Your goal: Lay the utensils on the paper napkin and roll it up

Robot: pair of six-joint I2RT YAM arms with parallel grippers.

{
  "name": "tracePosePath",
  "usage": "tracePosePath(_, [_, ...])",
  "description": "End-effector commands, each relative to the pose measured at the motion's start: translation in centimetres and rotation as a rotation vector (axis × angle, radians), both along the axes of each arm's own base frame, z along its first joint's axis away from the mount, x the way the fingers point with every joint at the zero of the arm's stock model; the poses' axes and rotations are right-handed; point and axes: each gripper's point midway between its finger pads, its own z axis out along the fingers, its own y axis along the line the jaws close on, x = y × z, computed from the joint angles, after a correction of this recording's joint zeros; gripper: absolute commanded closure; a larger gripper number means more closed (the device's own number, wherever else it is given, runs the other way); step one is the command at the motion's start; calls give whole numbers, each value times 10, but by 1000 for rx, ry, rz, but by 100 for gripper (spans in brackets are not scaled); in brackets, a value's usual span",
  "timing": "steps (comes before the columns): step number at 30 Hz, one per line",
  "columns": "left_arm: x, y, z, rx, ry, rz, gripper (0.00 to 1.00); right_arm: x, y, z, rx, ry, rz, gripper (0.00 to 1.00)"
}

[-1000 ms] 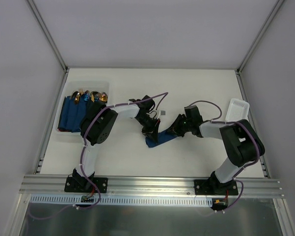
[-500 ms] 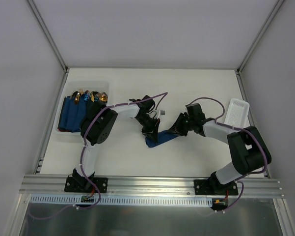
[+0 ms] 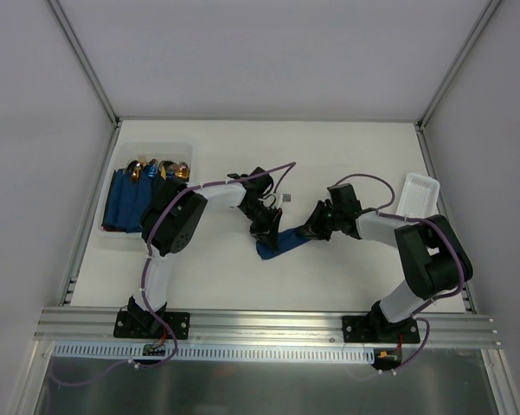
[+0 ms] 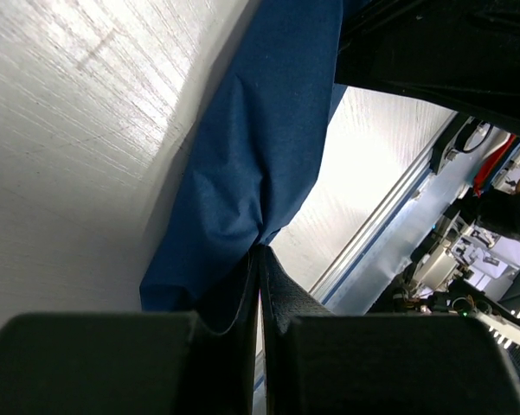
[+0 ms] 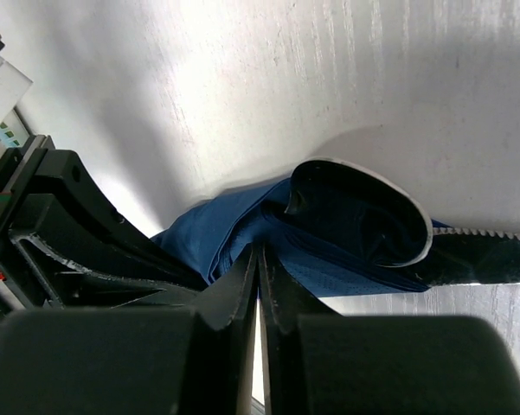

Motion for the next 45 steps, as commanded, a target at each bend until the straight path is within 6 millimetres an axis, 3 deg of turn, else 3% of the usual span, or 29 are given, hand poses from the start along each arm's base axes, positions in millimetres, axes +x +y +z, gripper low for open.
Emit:
tracePosePath(1, [15,7,2,40,-110,0,100,-8,-15,-25,-84,35,-21,95])
tracePosePath(11, [-5,-30,77,-163,-107,-51,100,-13,-20,-36,-102,60,-47,98])
tracePosePath(14, [-18,-39,77,-176,-82,-85,100,-14,-21,-37,-102,60,-56,98])
tracePosePath(24, [-47,-45,43,-148,12,-150,100,-19,-26,-44,-123,79,-75,100])
tracePosePath(37, [-48,-34,-31,-49,102,-81,100,-17,-22,-40,-106,73,-60,100])
tracePosePath(45, [-40,-17,-47,-35,165,-14,100,-13,-21,-30,-99,60,-40,98])
